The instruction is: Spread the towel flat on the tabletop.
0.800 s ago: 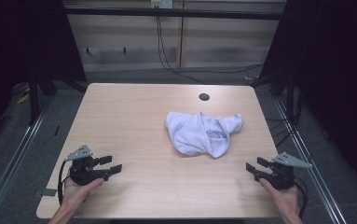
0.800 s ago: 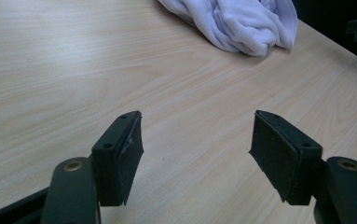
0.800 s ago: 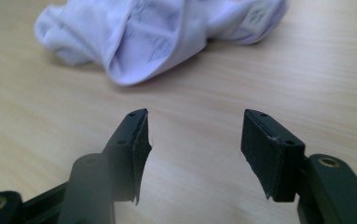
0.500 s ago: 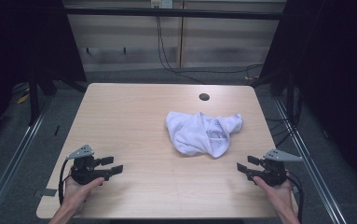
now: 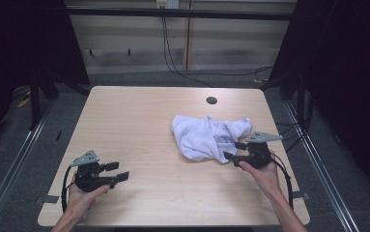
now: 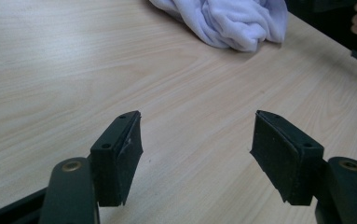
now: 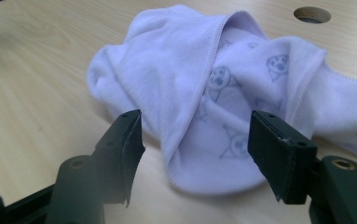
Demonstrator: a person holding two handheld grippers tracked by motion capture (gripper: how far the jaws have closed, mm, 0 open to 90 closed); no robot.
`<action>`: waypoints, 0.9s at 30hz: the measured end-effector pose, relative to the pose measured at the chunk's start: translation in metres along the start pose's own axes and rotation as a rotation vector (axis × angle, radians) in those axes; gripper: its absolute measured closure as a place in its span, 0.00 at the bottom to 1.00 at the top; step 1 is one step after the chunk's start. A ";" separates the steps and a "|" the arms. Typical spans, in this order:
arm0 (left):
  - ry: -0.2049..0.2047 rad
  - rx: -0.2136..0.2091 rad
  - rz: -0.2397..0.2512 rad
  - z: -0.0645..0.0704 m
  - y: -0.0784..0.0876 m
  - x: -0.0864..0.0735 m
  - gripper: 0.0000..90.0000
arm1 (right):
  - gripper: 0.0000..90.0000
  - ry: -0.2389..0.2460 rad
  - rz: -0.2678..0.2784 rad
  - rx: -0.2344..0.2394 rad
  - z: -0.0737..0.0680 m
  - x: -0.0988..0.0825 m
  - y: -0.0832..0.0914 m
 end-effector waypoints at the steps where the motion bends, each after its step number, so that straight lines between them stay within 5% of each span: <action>1: 0.002 0.005 0.001 -0.001 -0.001 0.000 0.37 | 0.38 0.006 -0.003 -0.003 0.003 0.002 -0.008; 7: 0.017 0.014 0.012 -0.008 -0.002 0.002 0.37 | 0.30 -0.007 -0.030 -0.015 0.023 0.014 -0.048; 13: 0.013 0.019 0.033 -0.010 0.005 0.003 0.37 | 0.30 -0.036 -0.101 0.000 0.027 -0.018 -0.079; 19: 0.040 0.029 0.046 -0.014 0.007 0.003 0.37 | 0.69 -0.003 -0.129 -0.032 0.019 -0.022 -0.081; 24: 0.028 0.029 0.038 -0.011 0.005 0.003 0.37 | 0.76 -0.009 -0.119 0.010 0.006 -0.025 -0.078; 27: 0.004 0.028 0.020 -0.008 0.001 0.003 0.38 | 0.76 0.029 -0.131 0.090 -0.015 -0.028 -0.074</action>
Point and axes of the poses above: each handheld gripper's, and its own axes: y roughly backward along the jaws, x roughly out of its top, z roughly to its right, the point moved 5 cm from there along -y, roughly forward along the jaws, and after that the axes turned 12 degrees about z, right-handed, at the moved point
